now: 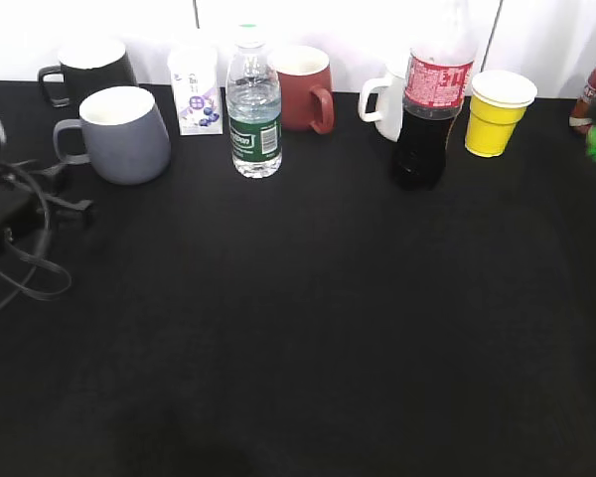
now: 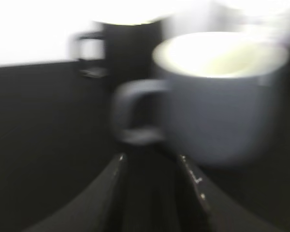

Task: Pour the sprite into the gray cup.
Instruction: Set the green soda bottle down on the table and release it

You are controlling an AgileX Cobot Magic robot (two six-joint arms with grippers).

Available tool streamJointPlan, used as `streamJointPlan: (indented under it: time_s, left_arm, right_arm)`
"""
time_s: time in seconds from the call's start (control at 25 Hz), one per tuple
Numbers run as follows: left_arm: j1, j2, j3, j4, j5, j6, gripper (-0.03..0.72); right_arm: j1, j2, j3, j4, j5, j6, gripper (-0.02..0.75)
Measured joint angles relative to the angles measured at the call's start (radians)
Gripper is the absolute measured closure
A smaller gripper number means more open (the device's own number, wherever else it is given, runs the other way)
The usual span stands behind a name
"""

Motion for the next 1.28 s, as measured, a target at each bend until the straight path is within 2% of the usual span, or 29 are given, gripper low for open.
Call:
streamJointPlan:
  time_s: [0.08,0.24,0.44,0.52,0.6,0.68,0.84,1.0,1.12,1.2,1.28]
  left_arm:
    - [-0.031,-0.104,0.001,0.009,0.102,0.0,0.428]
    - [-0.033,-0.285,0.001,0.048,0.269,0.0,0.428]
    - [-0.033,-0.314,0.001,0.049,0.32,0.0,0.428]
    - [-0.033,-0.314,0.001,0.049,0.321,0.0,0.428]
    - [-0.033,-0.314,0.001,0.049,0.322,0.0,0.428]
    - [-0.033,-0.314,0.001,0.049,0.322,0.0,0.428]
    - [-0.033,-0.314,0.001,0.049,0.323,0.0,0.428]
    - [-0.033,-0.314,0.001,0.049,0.327,0.0,0.428]
    - [-0.033,-0.317,0.001,0.049,0.357,0.0,0.428]
    - [-0.033,-0.358,0.001,0.049,0.423,0.0,0.407]
    - [-0.033,-0.419,-0.019,0.05,0.587,0.0,0.353]
  right_arm:
    - [-0.026,0.107,-0.061,-0.039,-0.014,0.029,0.324]
    - [-0.094,0.312,-0.208,-0.182,-0.094,0.085,0.326]
    - [-0.097,0.428,-0.296,-0.252,-0.176,0.089,0.328]
    - [-0.097,0.439,-0.296,-0.257,-0.201,0.086,0.325]
    - [-0.097,0.439,-0.296,-0.26,-0.204,0.086,0.255]
    - [-0.097,0.44,-0.296,-0.262,-0.203,0.086,0.138]
    - [-0.098,0.391,-0.285,-0.258,-0.17,0.086,0.128]
    - [-0.098,0.37,-0.15,-0.247,-0.205,0.084,0.126]
    - [-0.098,0.295,-0.02,-0.181,-0.224,0.083,0.127]
    - [-0.095,0.174,0.037,-0.184,-0.152,0.083,0.13]
    - [-0.092,-0.005,0.04,-0.239,0.178,0.104,0.141]
